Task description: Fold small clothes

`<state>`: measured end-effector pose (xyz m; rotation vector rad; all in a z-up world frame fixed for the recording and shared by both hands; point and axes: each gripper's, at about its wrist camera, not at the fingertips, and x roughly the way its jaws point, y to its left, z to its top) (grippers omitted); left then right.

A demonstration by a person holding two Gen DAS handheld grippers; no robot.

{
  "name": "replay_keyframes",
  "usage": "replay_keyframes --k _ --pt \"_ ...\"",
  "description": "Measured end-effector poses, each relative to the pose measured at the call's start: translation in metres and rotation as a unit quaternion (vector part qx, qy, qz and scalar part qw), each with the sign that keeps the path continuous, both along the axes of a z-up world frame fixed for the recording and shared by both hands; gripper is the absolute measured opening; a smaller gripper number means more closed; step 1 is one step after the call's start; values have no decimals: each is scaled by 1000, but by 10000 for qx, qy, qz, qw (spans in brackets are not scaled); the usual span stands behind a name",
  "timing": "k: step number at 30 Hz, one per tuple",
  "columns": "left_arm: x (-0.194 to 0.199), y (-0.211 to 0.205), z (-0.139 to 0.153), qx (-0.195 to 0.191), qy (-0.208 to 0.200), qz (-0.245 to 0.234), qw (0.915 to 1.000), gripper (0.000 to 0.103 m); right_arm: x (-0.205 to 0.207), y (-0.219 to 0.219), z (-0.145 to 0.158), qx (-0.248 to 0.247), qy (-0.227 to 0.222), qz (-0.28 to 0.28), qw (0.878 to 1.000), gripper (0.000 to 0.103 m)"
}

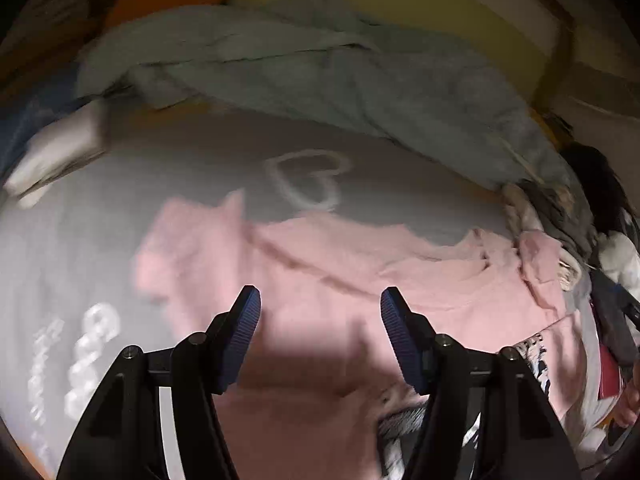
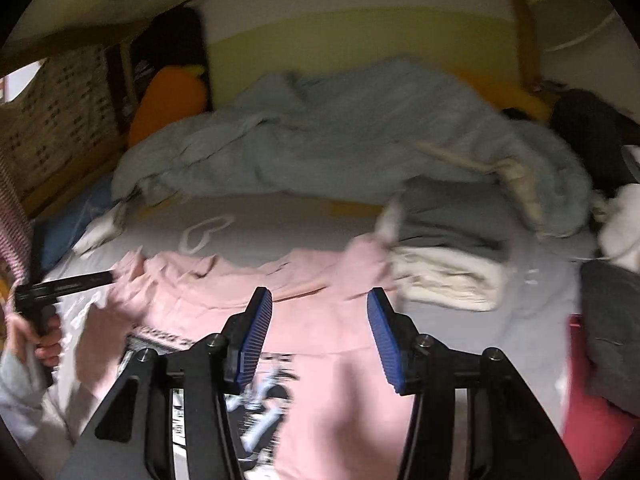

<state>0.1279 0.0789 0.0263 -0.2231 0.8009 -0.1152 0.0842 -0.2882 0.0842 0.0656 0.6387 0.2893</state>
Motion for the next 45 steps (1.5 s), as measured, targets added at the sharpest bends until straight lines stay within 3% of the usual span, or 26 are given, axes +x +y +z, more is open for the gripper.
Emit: replay_keyframes --k 4,5,7,9,13,15,18,20,21,22,23,25,27,30,33,35,37,38,39,40,41,43,45 --pt "30 -34 6 361 -76 -525 9979 61 35 27 -9 204 497 300 9981 51" --pt "40 -41 9 463 -39 -623 9970 61 51 36 -10 68 585 291 9978 51" --pt "69 -57 10 700 287 -825 9937 61 77 49 -16 -431 736 29 9964 51" --pt "100 -66 5 895 786 -766 9899 61 117 62 -27 -952 1168 -213 9884 51" --pt "147 -83 -6 1267 1477 -1002 9758 61 186 72 -35 -730 1901 157 9789 51" --pt "163 -90 -18 1411 1904 -1158 9646 61 218 79 -42 -892 2190 120 9716 51" --pt "177 -95 -32 1757 2216 -1260 9509 33 250 92 -65 -1172 2694 308 9554 51" --pt "181 -90 -34 1680 2193 -1260 9528 26 258 100 -77 -1215 2804 532 9507 50" --pt "182 -88 -30 1626 2008 -1252 9579 11 259 105 -83 -1304 2789 645 9492 49" --pt "182 -86 -26 1609 1828 -1266 9616 3 260 108 -86 -1434 2750 650 9485 43" --pt "182 -86 -22 1601 1631 -1374 9638 3 263 111 -91 -1652 2659 573 9480 27" --pt "183 -89 -17 1896 1356 -1384 9626 3 267 110 -97 -1824 2509 271 9503 5" --pt "189 -85 -15 1891 1219 -1173 9673 0 267 104 -94 -1521 2150 10 9647 3" --pt "208 -79 -18 2108 1093 -766 9684 0 267 101 -88 -1417 1639 -142 9761 2" --pt "223 -58 -26 1750 1212 -491 9758 0 287 90 -98 -1071 1809 -315 9771 1" --pt "221 -51 -26 1496 1143 -667 9799 0 296 79 -106 -802 1837 -493 9785 0" --pt "215 -49 -18 918 1149 -1232 9814 0 305 69 -109 -886 1585 -788 9802 0" --pt "209 -48 -12 648 1174 -1508 9794 3 312 63 -111 -811 1563 -833 9808 0" --pt "203 -50 -7 529 1196 -1683 9770 18 317 57 -112 -645 1657 -854 9803 0" --pt "197 -55 -2 552 1208 -1826 9742 45 317 48 -110 -235 1721 -783 9817 0" --pt "189 -62 2 753 1194 -1996 9697 52 315 42 -106 50 1710 -663 9830 0" --pt "178 -76 0 1220 1324 -2318 9560 52 304 39 -95 295 1641 -391 9852 0" --pt "168 -84 -5 1546 1440 -2530 9441 52 282 45 -80 208 1474 43 9889 2"
